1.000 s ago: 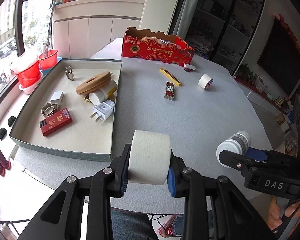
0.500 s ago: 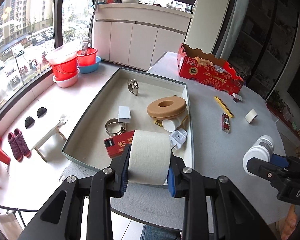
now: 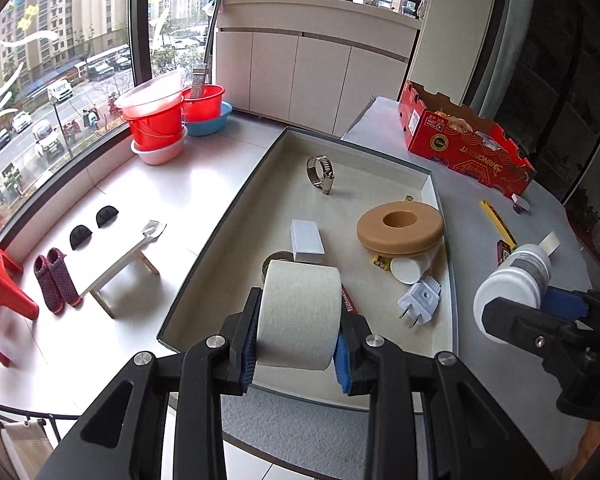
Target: Organize rigid objects
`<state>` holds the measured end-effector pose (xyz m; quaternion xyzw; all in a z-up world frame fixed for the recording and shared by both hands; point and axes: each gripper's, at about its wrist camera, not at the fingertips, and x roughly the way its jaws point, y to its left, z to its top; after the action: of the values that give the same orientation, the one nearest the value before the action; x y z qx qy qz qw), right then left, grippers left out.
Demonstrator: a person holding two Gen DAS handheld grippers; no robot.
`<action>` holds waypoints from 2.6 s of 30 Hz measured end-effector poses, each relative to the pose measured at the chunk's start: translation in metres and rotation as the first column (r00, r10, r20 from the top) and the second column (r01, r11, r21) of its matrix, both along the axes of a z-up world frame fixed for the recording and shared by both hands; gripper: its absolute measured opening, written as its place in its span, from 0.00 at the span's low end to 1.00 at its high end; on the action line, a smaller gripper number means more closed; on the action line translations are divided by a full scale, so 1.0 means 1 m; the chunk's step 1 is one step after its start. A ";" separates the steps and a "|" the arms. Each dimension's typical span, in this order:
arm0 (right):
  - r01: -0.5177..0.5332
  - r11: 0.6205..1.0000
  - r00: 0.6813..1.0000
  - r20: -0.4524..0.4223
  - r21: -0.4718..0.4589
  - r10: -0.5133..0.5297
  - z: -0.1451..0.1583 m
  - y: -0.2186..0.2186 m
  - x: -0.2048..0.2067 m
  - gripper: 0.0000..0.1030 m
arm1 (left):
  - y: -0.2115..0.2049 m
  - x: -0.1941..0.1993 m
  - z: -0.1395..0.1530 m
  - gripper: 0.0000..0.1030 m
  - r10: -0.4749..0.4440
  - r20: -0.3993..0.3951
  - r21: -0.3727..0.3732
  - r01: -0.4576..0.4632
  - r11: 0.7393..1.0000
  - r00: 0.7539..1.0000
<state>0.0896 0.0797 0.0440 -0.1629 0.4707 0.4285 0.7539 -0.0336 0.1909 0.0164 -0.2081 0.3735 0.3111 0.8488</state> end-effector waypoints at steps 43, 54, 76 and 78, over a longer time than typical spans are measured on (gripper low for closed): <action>-0.035 0.997 0.999 0.013 -0.066 0.036 -0.040 0.096 0.059 0.72 | 0.043 0.050 -0.029 0.33 0.028 -0.073 -0.010 -0.029 1.000 0.997; -0.097 0.991 0.994 0.048 -0.092 0.102 -0.037 0.095 0.037 0.72 | 0.036 0.047 -0.030 0.33 0.015 -0.080 -0.013 -0.016 1.000 0.997; -0.137 0.981 0.987 0.071 -0.138 0.147 -0.019 0.070 0.009 0.99 | 0.009 0.025 -0.021 1.00 0.026 -0.091 0.004 -0.026 1.000 0.996; -0.134 0.984 0.988 0.060 -0.121 0.142 -0.016 0.066 0.008 0.99 | 0.006 0.023 -0.020 1.00 0.021 -0.094 -0.004 -0.022 1.000 0.995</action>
<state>0.0979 0.1452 0.0282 -0.2533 0.4562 0.4458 0.7273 -0.0104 0.1966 -0.0038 -0.1995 0.4114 0.3286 0.8264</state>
